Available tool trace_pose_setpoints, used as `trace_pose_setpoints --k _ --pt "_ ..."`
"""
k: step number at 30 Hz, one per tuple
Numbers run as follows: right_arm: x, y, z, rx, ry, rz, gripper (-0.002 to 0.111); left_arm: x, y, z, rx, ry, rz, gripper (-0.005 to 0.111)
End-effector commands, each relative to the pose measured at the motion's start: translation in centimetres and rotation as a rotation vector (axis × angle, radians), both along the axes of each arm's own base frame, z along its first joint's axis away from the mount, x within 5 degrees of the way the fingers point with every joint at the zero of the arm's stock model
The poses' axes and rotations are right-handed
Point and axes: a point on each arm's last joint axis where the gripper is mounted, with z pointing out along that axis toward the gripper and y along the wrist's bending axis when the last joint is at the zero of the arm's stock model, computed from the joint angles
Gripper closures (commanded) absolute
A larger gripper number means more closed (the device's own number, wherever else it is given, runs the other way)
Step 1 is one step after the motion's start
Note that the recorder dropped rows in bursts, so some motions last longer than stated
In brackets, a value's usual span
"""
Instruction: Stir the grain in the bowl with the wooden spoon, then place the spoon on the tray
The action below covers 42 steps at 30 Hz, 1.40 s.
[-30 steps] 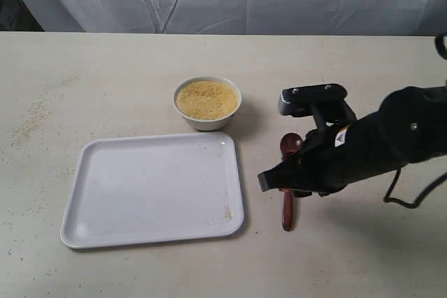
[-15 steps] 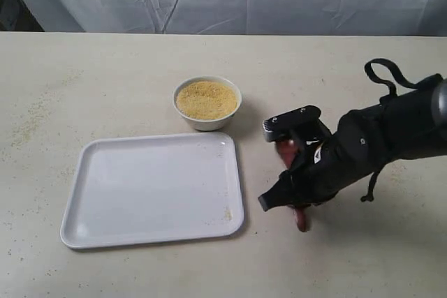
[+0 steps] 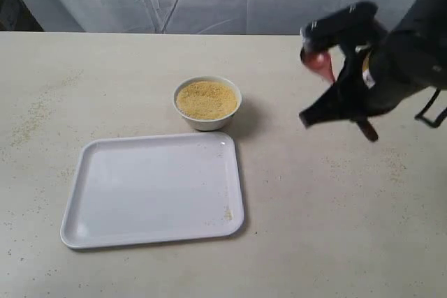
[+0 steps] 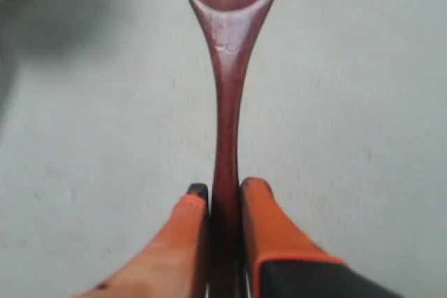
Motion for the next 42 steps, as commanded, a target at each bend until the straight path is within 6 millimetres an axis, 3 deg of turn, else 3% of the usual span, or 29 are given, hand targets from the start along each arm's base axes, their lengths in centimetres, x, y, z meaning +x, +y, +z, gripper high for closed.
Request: trace_pose_setpoints --k 1,3,4,7,11,15,26,31,42 --pt "0.9 2.7 4.5 0.083 -0.112 0.199 0.109 0.0 0.0 0.0 0.003 -0.009 -0.005 0.106" --pt "2.0 5.4 3.3 0.040 -0.067 0.302 0.109 0.0 0.0 0.0 0.003 -0.009 -0.005 0.106" --pt "3.1 7.4 1.3 -0.031 -0.034 0.359 0.109 0.0 0.0 0.0 0.003 -0.009 -0.005 0.106" --pt "6.2 10.8 -3.2 -0.285 0.017 0.442 0.109 0.0 0.0 0.0 0.003 -0.009 -0.005 0.106" --pt "10.0 12.8 -6.1 -0.506 0.084 0.399 0.109 0.0 0.0 0.0 0.003 -0.009 -0.005 0.106" --pt "10.5 13.7 -8.2 -0.585 0.134 0.464 0.109 0.0 0.0 0.0 0.003 -0.009 -0.005 0.106" --pt "10.2 13.8 -10.3 -0.614 0.223 0.505 0.109 0.0 0.0 0.0 0.003 -0.009 -0.005 0.106" --pt "9.7 14.1 -9.7 -0.615 0.222 0.506 0.109 0.0 0.0 0.0 0.003 -0.009 -0.005 0.106" --pt "7.0 16.7 -8.6 -0.722 0.183 0.590 0.109 0.0 0.0 0.0 0.003 -0.009 -0.005 0.106"
